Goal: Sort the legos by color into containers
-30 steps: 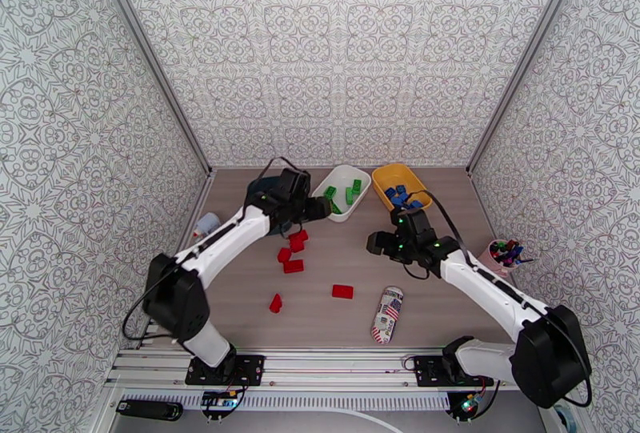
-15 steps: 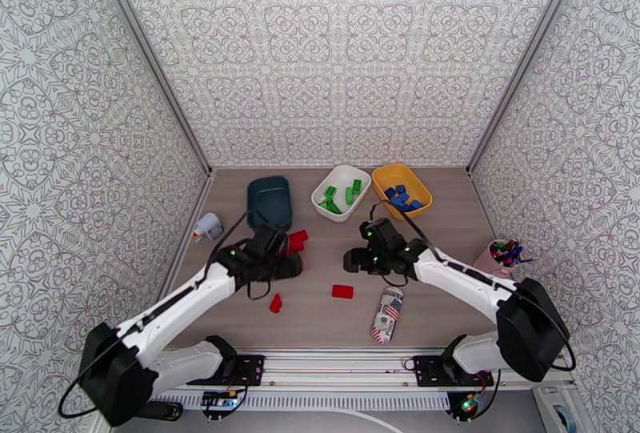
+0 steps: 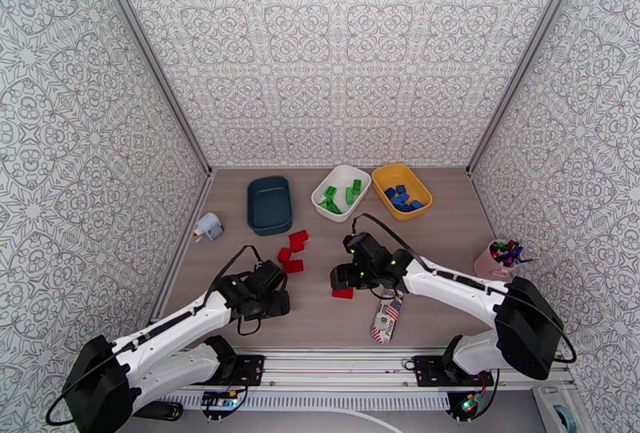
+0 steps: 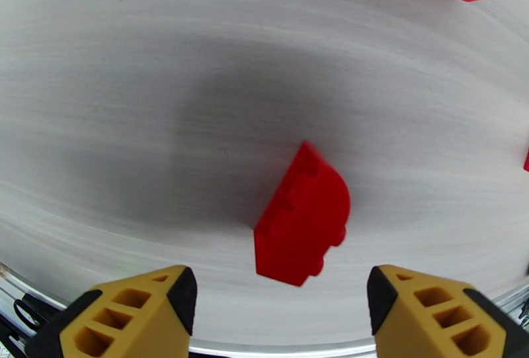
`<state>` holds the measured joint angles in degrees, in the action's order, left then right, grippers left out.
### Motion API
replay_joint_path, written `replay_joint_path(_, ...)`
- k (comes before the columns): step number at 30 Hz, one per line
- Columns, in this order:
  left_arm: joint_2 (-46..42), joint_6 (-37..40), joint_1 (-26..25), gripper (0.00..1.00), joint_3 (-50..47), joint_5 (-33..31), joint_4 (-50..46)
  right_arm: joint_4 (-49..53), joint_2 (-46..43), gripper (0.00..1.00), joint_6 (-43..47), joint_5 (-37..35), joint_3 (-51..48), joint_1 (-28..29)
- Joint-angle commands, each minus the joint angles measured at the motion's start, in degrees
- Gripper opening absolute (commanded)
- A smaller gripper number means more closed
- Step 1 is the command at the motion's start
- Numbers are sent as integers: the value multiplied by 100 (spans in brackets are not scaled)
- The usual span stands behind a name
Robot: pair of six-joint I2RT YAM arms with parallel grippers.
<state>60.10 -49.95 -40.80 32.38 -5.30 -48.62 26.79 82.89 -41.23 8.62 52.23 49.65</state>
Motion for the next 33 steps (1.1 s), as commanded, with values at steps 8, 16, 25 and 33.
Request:
replay_joint_path(8, 420, 227, 17, 57, -52, -76, 474, -167, 81, 73, -324, -211, -107, 165)
replay_joint_path(16, 670, 418, 274, 46, -103, 93, 695, -198, 144, 73, -306, -220, -63, 167)
replay_joint_path(25, 965, 350, 245, 30, -78, 263, 831, -244, 201, 72, -306, -204, -11, 164)
replay_joint_path(33, 199, 255, 553, 23, 160, 523, 699, -295, 295, 70, -200, -49, 190, 160)
